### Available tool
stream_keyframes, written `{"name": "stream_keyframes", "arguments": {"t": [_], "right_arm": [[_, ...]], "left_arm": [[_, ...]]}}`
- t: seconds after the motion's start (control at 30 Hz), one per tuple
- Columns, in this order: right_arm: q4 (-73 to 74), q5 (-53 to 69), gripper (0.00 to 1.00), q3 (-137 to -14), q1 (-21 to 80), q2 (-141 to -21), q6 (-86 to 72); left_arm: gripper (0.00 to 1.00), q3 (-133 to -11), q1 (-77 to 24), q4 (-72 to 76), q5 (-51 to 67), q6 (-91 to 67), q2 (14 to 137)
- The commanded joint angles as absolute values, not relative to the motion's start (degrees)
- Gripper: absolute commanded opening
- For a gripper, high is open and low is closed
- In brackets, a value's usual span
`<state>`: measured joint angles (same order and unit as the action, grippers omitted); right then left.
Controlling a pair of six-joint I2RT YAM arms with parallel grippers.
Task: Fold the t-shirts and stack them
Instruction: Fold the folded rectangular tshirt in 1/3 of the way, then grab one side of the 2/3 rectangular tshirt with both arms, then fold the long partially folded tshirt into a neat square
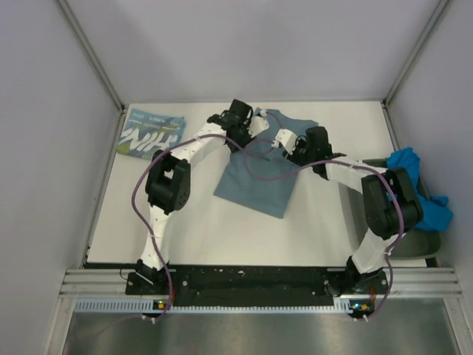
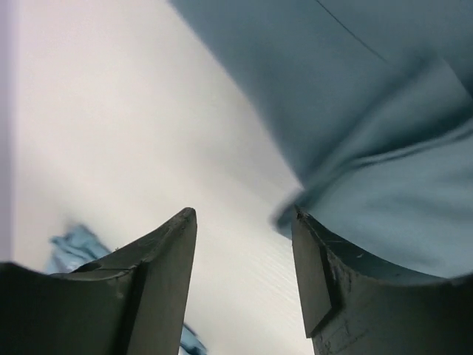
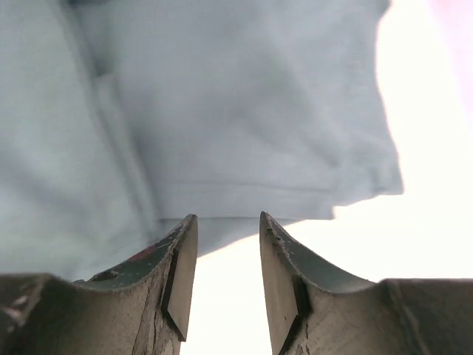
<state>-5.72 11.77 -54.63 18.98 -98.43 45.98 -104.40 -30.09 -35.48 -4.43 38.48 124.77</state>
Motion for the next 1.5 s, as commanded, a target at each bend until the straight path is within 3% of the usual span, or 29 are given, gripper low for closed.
{"name": "stream_keyframes", "arguments": {"t": [0.0, 0.1, 0.27, 0.43, 0.57, 0.83, 1.03, 1.1, 1.17, 1.23, 1.27, 1.47], "right_arm": [[-1.78, 4.05, 0.39, -65.02, 17.4, -97.13, 42.98], [1.48, 9.02, 0.39, -62.77, 17.75, -89.33, 41.31], [2.02, 21.69, 0.5, -43.98, 25.82, -71.22, 53.24], [8.96, 23.83, 0.51, -33.41, 35.13, -62.67, 55.99], [7.65, 17.86, 0.54, -30.24, 42.18, -65.02, 55.29], [4.66, 13.0, 0.56, -31.82, 43.33, -75.14, 54.23], [4.48, 11.69, 0.47, -32.69, 43.33, -79.71, 52.12], [4.22, 11.95, 0.28, -33.13, 43.33, -80.5, 51.77], [5.7, 11.78, 0.04, -34.27, 43.33, -81.03, 50.63], [9.12, 12.04, 0.0, -35.5, 43.42, -80.69, 50.01], [11.05, 12.39, 0.0, -36.03, 43.5, -79.81, 49.92], [27.92, 13.88, 0.0, -39.72, 50.43, -68.58, 48.7]], "left_arm": [[0.59, -126.24, -26.81, -35.47, -6.42, 32.8, 129.36], [0.57, -127.55, -25.58, -39.98, -1.26, 32.86, 126.76], [0.46, -96.66, -25.75, -38.33, 21.49, 47.95, 106.65], [0.57, -75.43, -25.75, -39.98, 30.41, 65.98, 94.67], [0.62, -71.47, -26.01, -41.33, 29.72, 70.31, 96.5], [0.65, -66.62, -27.77, -33.75, 22.06, 70.4, 101.16], [0.63, -65.39, -28.3, -32.87, 19.78, 69.43, 103.36], [0.57, -64.69, -28.65, -32.87, 18.64, 69.43, 103.62], [0.32, -64.25, -29.18, -32.87, 17.32, 68.65, 103.8], [0.05, -64.16, -29.36, -33.31, 16.35, 67.24, 103.45], [0.0, -64.33, -29.44, -33.92, 15.74, 66.37, 102.93], [0.0, -63.11, -29.7, -46.82, 15.12, 63.81, 95.03]]}}
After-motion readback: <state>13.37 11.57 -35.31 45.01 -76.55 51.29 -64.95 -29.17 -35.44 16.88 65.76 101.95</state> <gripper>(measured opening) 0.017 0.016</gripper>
